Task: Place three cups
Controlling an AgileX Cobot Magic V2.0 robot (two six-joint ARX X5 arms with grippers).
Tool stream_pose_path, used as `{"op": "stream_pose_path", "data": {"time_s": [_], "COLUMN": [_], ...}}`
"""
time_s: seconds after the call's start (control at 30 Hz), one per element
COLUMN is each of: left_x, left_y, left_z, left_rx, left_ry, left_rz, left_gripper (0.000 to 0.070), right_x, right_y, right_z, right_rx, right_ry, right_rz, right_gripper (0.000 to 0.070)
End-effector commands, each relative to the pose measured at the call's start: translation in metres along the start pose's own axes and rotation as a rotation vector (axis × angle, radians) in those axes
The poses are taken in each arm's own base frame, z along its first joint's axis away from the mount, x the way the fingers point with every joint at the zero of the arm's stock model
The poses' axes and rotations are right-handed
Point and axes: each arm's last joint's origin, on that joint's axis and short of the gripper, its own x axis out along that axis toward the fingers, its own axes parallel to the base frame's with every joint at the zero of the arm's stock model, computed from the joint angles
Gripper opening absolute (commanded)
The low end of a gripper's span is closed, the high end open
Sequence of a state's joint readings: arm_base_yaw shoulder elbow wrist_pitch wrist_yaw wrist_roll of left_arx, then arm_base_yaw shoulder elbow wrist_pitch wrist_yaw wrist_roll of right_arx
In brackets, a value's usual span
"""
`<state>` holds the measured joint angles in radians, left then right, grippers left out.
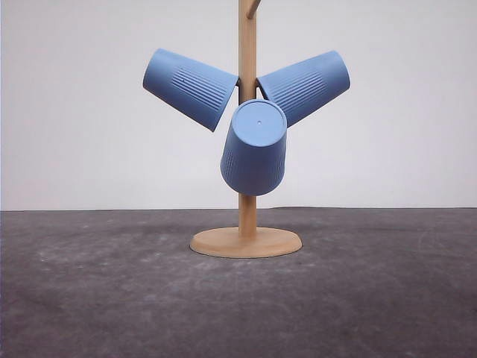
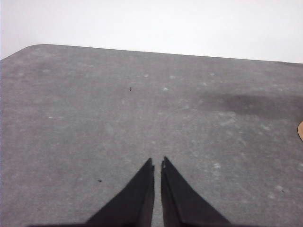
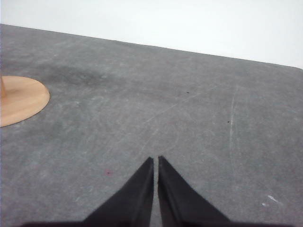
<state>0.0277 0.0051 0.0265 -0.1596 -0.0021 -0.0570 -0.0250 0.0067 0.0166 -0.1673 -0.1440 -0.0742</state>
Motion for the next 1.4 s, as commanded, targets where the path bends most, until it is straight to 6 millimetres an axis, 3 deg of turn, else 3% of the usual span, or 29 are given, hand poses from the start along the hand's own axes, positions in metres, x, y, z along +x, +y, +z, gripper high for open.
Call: {"op": "stream_pose_path", "data": {"time_s": [0.0,1.37], "left_x": [0.0013,0.0013], "left_y": [0.0001,0.0001], "left_z": [-0.0034,-0.0034], "left_rx": [-0.005,-0.005], "left_ry": [0.002,0.002], "left_rz": [0.001,0.0], "left_gripper": [0.0,0.0], "right_x": [0.0002,0.0002], "right_y": [0.0,0.0], "right_z": [0.0,0.0], "right_rx": [0.011,0.011], "right_ry": [-0.01,-0.01], "right_rz": [-0.003,-0.003], "right_gripper": [0.0011,0.0011]}}
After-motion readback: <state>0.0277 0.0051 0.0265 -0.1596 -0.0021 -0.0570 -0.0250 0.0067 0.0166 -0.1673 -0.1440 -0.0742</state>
